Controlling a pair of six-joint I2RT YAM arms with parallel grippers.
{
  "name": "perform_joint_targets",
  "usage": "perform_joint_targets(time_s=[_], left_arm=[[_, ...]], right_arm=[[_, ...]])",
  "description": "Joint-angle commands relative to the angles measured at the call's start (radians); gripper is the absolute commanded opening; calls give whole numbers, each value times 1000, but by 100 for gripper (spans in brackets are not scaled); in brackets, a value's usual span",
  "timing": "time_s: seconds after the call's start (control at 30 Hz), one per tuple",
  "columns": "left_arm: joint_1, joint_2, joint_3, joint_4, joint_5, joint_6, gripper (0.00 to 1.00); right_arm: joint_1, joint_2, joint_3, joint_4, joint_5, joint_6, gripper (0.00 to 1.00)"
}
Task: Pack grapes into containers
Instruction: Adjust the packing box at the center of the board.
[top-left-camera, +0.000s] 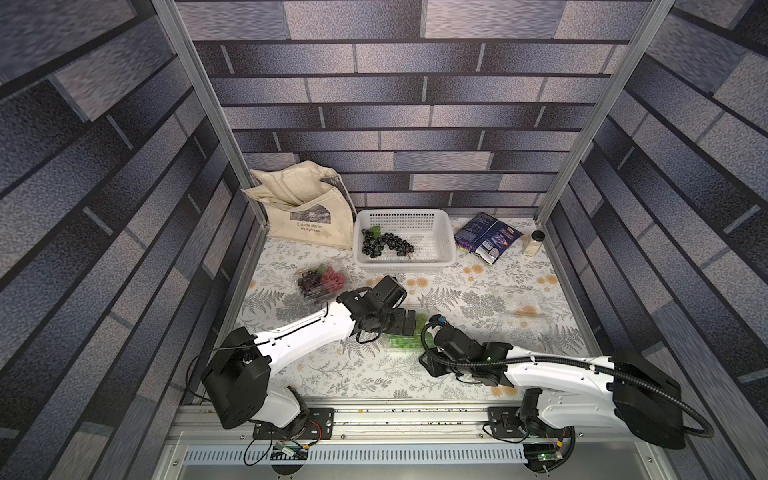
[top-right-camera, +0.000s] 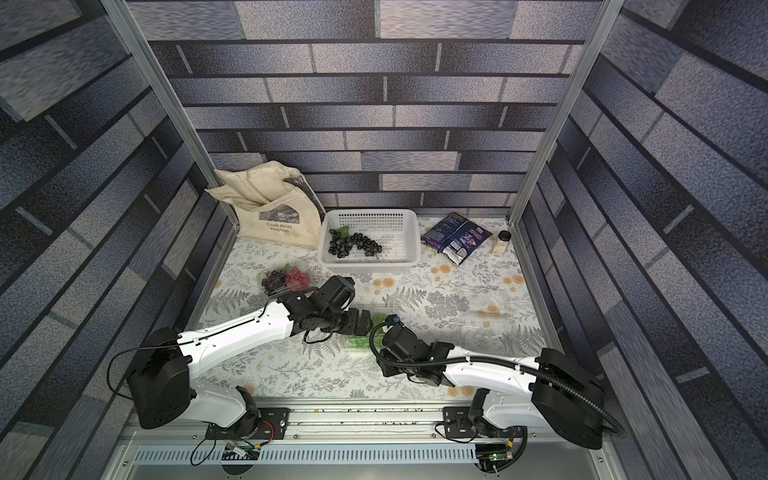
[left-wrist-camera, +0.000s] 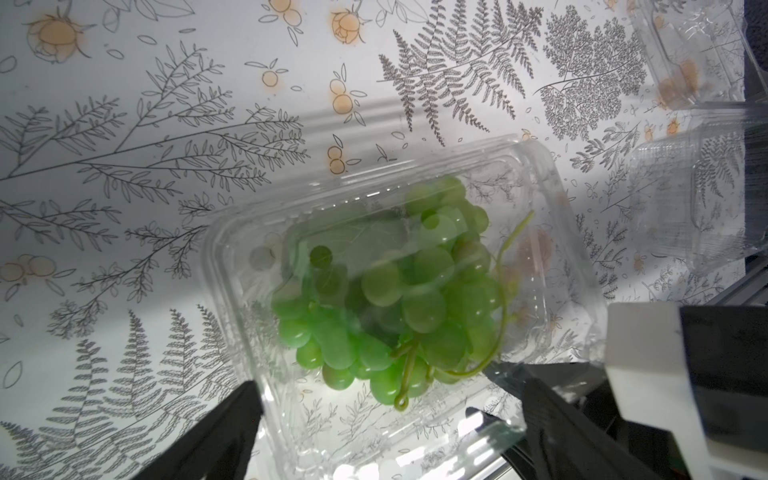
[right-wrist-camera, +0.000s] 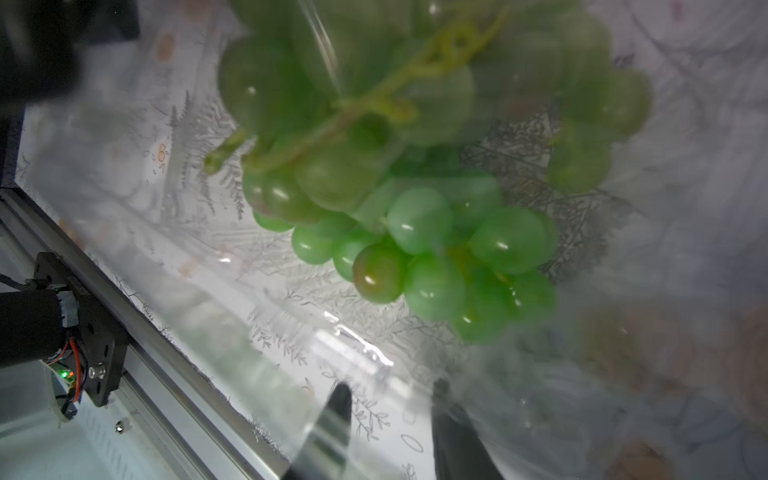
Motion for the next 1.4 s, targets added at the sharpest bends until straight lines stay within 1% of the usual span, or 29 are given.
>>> perform_joint_targets(time_s=[0.0, 0.2, 0.37, 0.47, 0.57, 0.73, 0.87, 1.07, 1.17, 1.3, 1.37], left_arm=[[15, 10, 25, -25, -21, -22, 100], [33, 24, 26, -7, -22, -24, 100], [51, 24, 38, -12, -44, -13, 100], [61, 28, 53, -12, -53, -4, 100], [61, 41, 88, -26, -72, 17, 100], [59, 90, 151, -58, -85, 59, 100], [53, 131, 197, -87, -93, 95, 100], [44, 162, 242, -122, -97, 138, 100], [33, 174, 262, -134, -98, 160, 100], [5, 201, 293, -158, -107, 199, 100], [-16, 222, 313, -183, -134, 222, 100]], right_arm=[[-34, 22, 40, 25, 20, -48, 34], [-93, 75, 64, 73, -6, -92, 34], [-133, 127, 89, 115, -28, -126, 34], [-152, 156, 113, 122, -42, -145, 33], [-162, 151, 120, 112, -60, -151, 34], [-167, 55, 84, 35, -85, -146, 38], [-169, -82, 25, -59, -85, -119, 40], [-193, -291, -32, -232, -52, -85, 43], [-238, -368, -53, -266, -68, -75, 45], [-344, -430, -96, -206, -185, -48, 47], [-392, -444, -119, -162, -227, -29, 48]])
